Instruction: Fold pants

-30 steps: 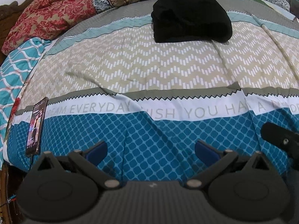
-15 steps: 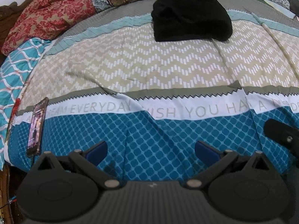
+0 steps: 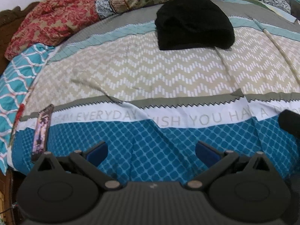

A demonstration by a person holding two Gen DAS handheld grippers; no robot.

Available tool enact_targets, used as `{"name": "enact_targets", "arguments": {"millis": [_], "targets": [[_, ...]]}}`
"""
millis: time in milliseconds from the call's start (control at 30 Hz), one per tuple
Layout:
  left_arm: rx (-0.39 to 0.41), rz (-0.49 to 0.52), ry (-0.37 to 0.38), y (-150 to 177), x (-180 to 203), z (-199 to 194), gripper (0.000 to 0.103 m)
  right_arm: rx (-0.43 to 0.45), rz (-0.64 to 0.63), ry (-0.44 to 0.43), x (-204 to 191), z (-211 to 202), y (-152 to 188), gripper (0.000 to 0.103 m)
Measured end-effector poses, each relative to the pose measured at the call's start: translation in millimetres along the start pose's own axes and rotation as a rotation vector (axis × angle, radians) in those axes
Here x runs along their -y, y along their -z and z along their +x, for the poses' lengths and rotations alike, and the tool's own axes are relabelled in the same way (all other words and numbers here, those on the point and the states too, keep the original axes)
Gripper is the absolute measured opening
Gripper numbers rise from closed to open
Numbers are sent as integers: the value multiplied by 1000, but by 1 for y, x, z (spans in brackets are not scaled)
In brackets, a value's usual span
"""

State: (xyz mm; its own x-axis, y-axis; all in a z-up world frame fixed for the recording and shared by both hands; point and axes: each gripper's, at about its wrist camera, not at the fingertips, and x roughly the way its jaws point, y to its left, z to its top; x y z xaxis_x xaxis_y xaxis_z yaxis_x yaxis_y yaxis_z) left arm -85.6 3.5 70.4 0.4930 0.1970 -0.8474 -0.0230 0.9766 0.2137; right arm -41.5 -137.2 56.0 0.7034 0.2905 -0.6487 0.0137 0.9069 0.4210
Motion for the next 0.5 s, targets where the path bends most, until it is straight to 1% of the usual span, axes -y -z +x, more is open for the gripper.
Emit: {"name": "enact_targets", "arguments": {"millis": [67, 233, 500], "targets": [[-5, 0, 24, 0, 2, 0, 103, 7, 2, 5, 1, -2, -1, 103], [8, 15, 43, 1, 8, -4, 103, 25, 11, 18, 5, -7, -3, 103], [11, -8, 27, 0, -1, -3, 103, 20, -7, 13, 0, -7, -2, 103]]}}
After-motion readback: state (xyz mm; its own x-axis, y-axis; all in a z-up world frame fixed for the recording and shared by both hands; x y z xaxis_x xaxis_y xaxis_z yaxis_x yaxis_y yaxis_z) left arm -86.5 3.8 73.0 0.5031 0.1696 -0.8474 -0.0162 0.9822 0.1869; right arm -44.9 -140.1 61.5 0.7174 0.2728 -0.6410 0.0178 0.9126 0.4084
